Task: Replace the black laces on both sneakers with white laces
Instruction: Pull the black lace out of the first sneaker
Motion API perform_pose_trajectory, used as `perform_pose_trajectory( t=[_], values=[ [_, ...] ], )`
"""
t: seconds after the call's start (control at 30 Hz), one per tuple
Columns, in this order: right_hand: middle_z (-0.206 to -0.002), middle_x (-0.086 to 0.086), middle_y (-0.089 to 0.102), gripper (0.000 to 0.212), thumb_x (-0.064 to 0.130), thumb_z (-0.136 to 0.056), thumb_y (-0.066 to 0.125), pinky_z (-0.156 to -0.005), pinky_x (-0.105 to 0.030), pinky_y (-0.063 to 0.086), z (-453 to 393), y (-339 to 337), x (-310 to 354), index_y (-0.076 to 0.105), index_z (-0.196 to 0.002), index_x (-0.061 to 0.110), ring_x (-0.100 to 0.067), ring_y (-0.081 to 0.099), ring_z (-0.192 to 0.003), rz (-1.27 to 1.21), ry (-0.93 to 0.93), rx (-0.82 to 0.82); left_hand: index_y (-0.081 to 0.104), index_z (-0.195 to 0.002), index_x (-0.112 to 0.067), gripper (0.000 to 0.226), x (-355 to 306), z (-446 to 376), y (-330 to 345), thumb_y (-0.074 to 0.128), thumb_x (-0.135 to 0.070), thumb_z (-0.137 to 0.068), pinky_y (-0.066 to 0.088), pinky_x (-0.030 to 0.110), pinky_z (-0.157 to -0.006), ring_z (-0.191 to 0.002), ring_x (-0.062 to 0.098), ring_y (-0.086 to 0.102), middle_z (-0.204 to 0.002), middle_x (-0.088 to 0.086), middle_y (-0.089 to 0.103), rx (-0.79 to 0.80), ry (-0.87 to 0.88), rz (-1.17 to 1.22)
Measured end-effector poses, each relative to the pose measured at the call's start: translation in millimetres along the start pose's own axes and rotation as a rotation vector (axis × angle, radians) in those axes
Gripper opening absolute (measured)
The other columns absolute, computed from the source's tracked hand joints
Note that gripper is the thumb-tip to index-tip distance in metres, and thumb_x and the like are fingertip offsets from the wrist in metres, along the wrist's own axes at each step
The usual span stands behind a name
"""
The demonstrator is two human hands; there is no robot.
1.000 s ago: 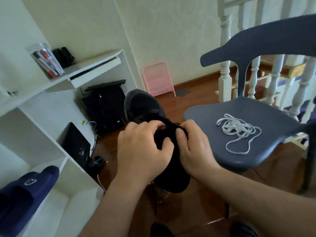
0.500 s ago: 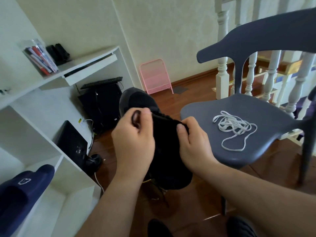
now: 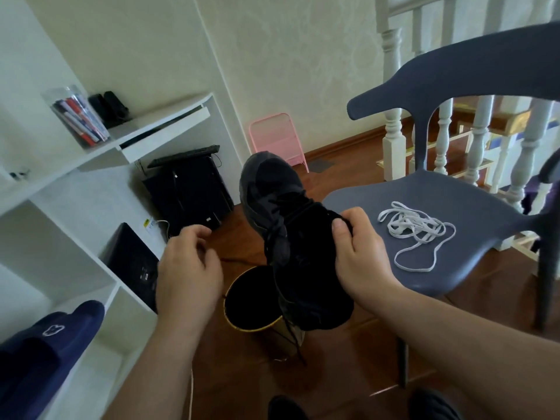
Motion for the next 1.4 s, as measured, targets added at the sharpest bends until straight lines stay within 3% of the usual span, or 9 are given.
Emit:
perform_pose_trajectory(
  t=[0.1,0.23,0.33,0.53,0.67,1.03,1.13,1.27,1.4],
  values=[
    [-0.074,0.004,0.054,0.023,0.028,-0.110,0.043,-0.057,-0.016,0.039,1.7,1.8,4.0,0.045,-0.087,0.024,-0.002,0.051,-0.067,0.001,-0.011,0.002,0.064,-0.131,-0.029,0.044,5.6,-0.2,2.9,0.072,-0.013,-0.091,0.045,0.054,-0.102,-0.130,0.039,0.039,-0.137,0.010,0.047,0.009,0.073,-0.323],
    [-0.077,0.006,0.055,0.023,0.027,-0.110,0.044,-0.060,-0.013,0.038,2.7,7.5,7.3,0.045,-0.087,0.026,-0.002,0.052,-0.072,0.018,-0.030,-0.002,0.065,-0.104,-0.030,0.009,-36.2,17.3,-3.5,0.059,-0.035,-0.100,0.047,0.037,-0.080,-0.098,0.021,0.058,-0.100,-0.009,0.063,-0.024,0.266,0.069],
    [-0.078,0.007,0.055,0.023,0.026,-0.109,0.045,-0.062,-0.012,0.036,3.8,11.9,9.2,0.044,-0.086,0.027,-0.001,0.052,-0.075,0.036,-0.044,-0.010,0.055,-0.105,-0.035,0.030,-60.9,33.6,19.4,0.058,-0.063,-0.093,0.047,0.025,-0.072,-0.089,0.004,0.058,-0.096,-0.015,0.058,0.183,0.260,0.131],
    [-0.070,0.007,0.057,0.019,0.026,-0.105,0.054,-0.056,-0.017,0.036,11.9,21.8,9.5,0.050,-0.086,0.024,-0.007,0.051,-0.066,0.023,-0.038,0.071,0.062,-0.095,-0.029,0.010,-52.0,19.7,14.7,0.069,-0.036,-0.098,0.039,0.007,-0.069,-0.084,0.001,0.057,-0.090,-0.014,0.060,-0.040,0.263,0.081],
    [-0.099,0.015,0.057,0.024,0.028,-0.088,0.065,-0.072,-0.028,0.045,4.6,27.4,9.0,0.050,-0.105,0.035,-0.004,0.055,-0.084,0.192,0.010,0.200,0.070,-0.085,-0.023,0.019,-55.1,25.5,7.4,0.071,-0.040,-0.095,0.041,0.024,-0.064,-0.080,0.012,0.054,-0.081,-0.011,0.057,-0.136,0.325,-0.026],
    [-0.078,-0.001,0.064,0.020,0.030,-0.095,0.063,-0.054,-0.038,0.048,8.5,43.0,61.6,0.071,-0.082,0.017,-0.027,0.058,-0.068,0.614,-0.797,-0.005,0.067,-0.074,-0.031,0.021,-69.2,43.0,19.5,0.072,-0.042,-0.091,0.052,0.046,-0.068,-0.074,0.012,0.055,-0.065,-0.014,0.056,-0.049,0.313,0.015],
    [-0.084,0.003,0.062,0.020,0.032,-0.095,0.065,-0.065,-0.038,0.048,-2.0,37.3,55.6,0.068,-0.079,0.020,-0.025,0.058,-0.079,0.482,-0.612,0.042,0.069,-0.073,-0.032,0.022,-55.1,31.6,12.2,0.070,-0.044,-0.091,0.054,0.045,-0.067,-0.071,0.012,0.060,-0.061,-0.013,0.059,-0.046,0.214,0.055],
    [-0.077,0.005,0.062,0.025,0.035,-0.094,0.065,-0.066,-0.034,0.043,-39.1,2.7,-2.5,0.059,-0.074,0.022,-0.023,0.061,-0.080,0.333,0.058,0.034,0.066,-0.069,-0.033,0.026,-36.5,18.9,-2.6,0.074,-0.037,-0.093,0.054,0.036,-0.063,-0.064,0.008,0.061,-0.058,-0.011,0.062,-0.085,0.096,0.123],
    [-0.097,0.006,0.061,0.005,0.033,-0.090,0.061,-0.074,-0.036,0.046,-34.0,12.0,-10.2,0.058,-0.094,0.031,-0.021,0.060,-0.093,0.417,0.108,0.253,0.066,-0.067,-0.028,0.028,-38.9,22.7,1.4,0.073,-0.037,-0.093,0.056,0.042,-0.060,-0.058,0.011,0.060,-0.054,-0.009,0.059,-0.067,0.128,0.093]
  ],
)
Point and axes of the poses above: each hand's wrist, its own z-axis away from the middle knuckle, its own y-axis out of the palm, x = y × z, the point moved 7 cm from there along -z, towards the middle knuckle
